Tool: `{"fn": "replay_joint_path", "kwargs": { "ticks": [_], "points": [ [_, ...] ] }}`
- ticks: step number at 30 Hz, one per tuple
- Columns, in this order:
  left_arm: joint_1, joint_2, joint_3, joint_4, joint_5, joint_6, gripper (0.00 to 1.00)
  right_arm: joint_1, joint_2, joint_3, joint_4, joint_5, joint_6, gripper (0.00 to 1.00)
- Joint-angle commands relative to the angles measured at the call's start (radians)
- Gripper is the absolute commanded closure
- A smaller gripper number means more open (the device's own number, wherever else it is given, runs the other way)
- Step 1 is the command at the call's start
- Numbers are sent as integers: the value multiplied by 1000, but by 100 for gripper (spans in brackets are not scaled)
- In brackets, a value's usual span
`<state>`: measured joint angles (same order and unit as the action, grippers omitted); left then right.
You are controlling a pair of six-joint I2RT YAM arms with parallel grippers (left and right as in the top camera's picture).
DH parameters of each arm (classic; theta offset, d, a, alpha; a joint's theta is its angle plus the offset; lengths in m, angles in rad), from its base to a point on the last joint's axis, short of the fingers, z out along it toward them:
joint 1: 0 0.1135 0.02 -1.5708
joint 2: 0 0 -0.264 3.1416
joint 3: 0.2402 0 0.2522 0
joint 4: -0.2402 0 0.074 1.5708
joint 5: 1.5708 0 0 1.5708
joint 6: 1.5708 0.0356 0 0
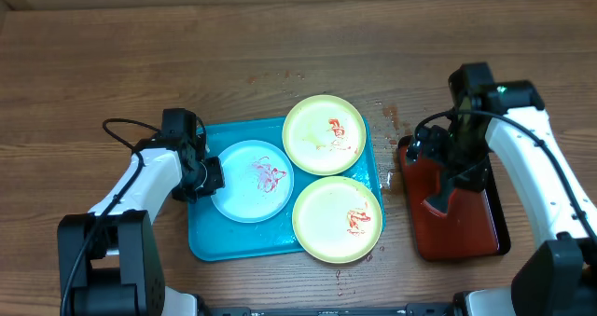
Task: Clean dirty plates on tray and stack at the side
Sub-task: 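Lower the right gripper and grasp the green-pink sponge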
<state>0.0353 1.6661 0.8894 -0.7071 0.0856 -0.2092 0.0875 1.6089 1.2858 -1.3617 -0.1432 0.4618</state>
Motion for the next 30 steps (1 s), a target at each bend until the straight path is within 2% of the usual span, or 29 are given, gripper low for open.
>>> {"fn": "replay_joint_path", "kwargs": {
  "ticks": [1, 8, 10, 12, 14, 15, 19, 21, 22, 28, 30],
  "points": [
    [19, 34, -29, 28, -108, 2, 96, 3, -13, -64, 37, 27, 66, 0],
    [19, 34, -29, 32, -97, 3, 96, 2, -13, -70, 61, 12, 65, 0],
    [19, 34, -29, 34, -89, 3, 96, 2, -13, -86, 79, 40, 105, 0],
    [19, 34, -29, 37, -88, 3, 96, 1, -12, -114, 79, 153, 238, 5],
    [19, 34, -29, 39, -84, 3, 96, 1, -11, -143, 94, 210, 303, 16],
    [19, 34, -29, 39, -84, 4, 96, 1, -11, -161, 113, 218, 315, 23],
    [19, 34, -29, 39, -84, 4, 96, 1, -11, -200, 178, 217, 340, 25],
    [19, 34, -29, 39, -84, 4, 96, 1, -11, -202, 202, 218, 339, 37],
    [19, 34, -29, 39, -84, 4, 96, 1, -11, -202, 214, 222, 339, 39],
    [19, 34, -29, 39, -84, 3, 96, 1, -11, -262, 321, 255, 388, 39],
    [19, 34, -30, 39, -84, 3, 96, 1, -11, -287, 338, 255, 390, 36]
  ]
}}
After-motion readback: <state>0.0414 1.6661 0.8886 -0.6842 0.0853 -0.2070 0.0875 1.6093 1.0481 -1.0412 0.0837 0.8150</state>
